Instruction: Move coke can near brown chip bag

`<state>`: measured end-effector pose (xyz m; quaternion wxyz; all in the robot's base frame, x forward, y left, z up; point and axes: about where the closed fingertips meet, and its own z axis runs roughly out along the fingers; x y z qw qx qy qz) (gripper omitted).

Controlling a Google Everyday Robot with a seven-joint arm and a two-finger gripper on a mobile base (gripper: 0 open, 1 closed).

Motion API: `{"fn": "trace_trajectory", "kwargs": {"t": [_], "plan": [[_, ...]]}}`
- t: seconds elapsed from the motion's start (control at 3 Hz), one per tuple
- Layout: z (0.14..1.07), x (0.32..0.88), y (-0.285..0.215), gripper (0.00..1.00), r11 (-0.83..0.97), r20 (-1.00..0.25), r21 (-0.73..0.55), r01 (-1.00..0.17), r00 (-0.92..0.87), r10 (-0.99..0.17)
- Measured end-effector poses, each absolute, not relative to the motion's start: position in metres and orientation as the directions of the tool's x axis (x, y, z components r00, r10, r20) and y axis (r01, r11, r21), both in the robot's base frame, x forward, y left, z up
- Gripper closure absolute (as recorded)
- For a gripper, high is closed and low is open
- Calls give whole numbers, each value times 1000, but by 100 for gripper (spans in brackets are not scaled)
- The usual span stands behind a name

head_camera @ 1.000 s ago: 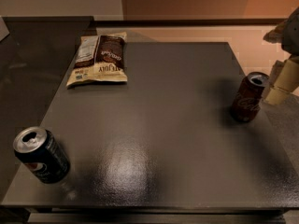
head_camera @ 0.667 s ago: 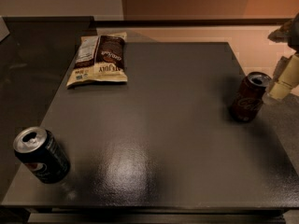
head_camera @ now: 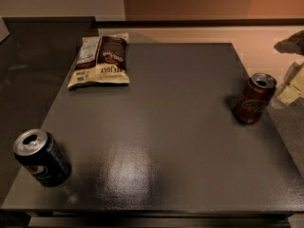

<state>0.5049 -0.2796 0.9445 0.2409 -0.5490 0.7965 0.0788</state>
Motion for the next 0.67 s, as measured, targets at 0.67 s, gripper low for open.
{"fn": "trace_trajectory", "kwargs": {"t": [0.67], "plan": [[915,506,-286,0,404,-572,-117,-907,-271,-774]]}}
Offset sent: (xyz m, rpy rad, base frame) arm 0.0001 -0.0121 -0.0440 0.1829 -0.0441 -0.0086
